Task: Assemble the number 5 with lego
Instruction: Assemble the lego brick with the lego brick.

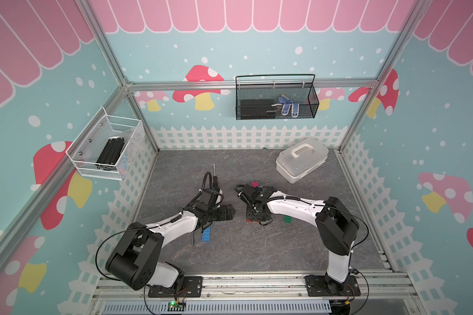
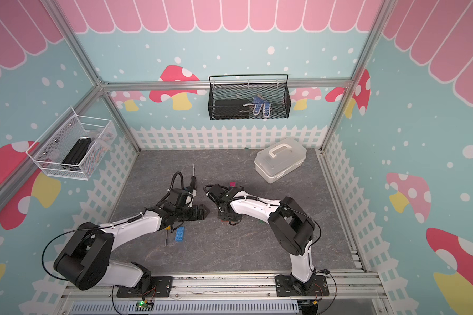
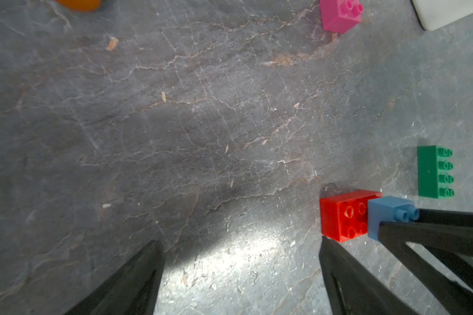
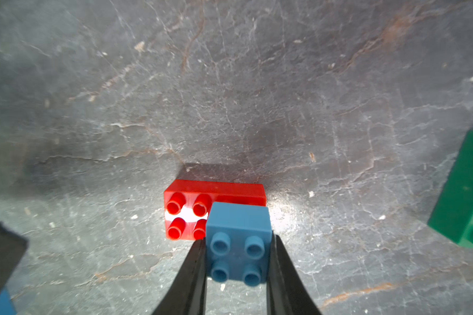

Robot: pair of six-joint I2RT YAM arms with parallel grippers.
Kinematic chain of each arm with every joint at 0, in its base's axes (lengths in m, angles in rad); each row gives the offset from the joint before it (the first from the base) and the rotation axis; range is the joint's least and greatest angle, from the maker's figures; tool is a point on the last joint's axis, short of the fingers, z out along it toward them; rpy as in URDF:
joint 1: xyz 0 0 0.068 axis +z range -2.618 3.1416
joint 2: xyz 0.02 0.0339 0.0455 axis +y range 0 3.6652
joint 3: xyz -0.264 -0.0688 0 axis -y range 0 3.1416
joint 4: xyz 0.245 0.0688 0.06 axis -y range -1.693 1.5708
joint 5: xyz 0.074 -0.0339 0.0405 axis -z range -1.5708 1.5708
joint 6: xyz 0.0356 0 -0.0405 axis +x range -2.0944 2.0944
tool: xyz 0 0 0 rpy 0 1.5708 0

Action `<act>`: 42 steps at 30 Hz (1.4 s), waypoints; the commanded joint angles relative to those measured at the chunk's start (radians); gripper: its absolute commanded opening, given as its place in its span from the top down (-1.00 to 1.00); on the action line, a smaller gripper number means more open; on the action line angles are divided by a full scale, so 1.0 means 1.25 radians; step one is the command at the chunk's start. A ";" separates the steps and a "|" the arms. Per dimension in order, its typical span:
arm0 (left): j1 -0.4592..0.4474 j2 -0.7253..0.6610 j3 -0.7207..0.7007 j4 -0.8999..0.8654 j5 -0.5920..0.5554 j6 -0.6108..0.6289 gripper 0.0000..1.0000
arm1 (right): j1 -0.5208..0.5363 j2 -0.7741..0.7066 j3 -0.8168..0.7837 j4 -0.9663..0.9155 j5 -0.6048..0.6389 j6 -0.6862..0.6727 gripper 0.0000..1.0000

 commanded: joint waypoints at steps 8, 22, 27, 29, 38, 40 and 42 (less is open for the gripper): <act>-0.006 0.013 0.019 0.015 0.007 0.001 -0.83 | -0.008 0.031 -0.016 -0.007 -0.004 0.000 0.70; -0.006 0.008 0.013 0.013 0.007 0.002 -0.82 | -0.019 0.024 -0.079 0.057 -0.052 0.026 0.72; -0.006 0.007 0.012 0.012 0.004 0.002 -0.82 | -0.018 0.052 -0.046 0.009 -0.040 0.001 0.73; -0.006 0.007 0.012 0.011 0.002 0.002 -0.82 | -0.016 0.059 -0.038 0.005 -0.041 -0.003 0.72; -0.006 -0.001 0.017 -0.004 -0.003 0.005 -0.82 | -0.015 0.042 0.023 -0.033 -0.047 -0.022 0.33; -0.006 -0.002 0.017 -0.005 -0.004 0.005 -0.81 | -0.015 0.037 0.031 -0.035 -0.044 -0.024 0.25; -0.006 -0.004 0.020 -0.008 -0.005 0.004 -0.82 | -0.015 0.034 0.035 -0.039 -0.040 -0.024 0.21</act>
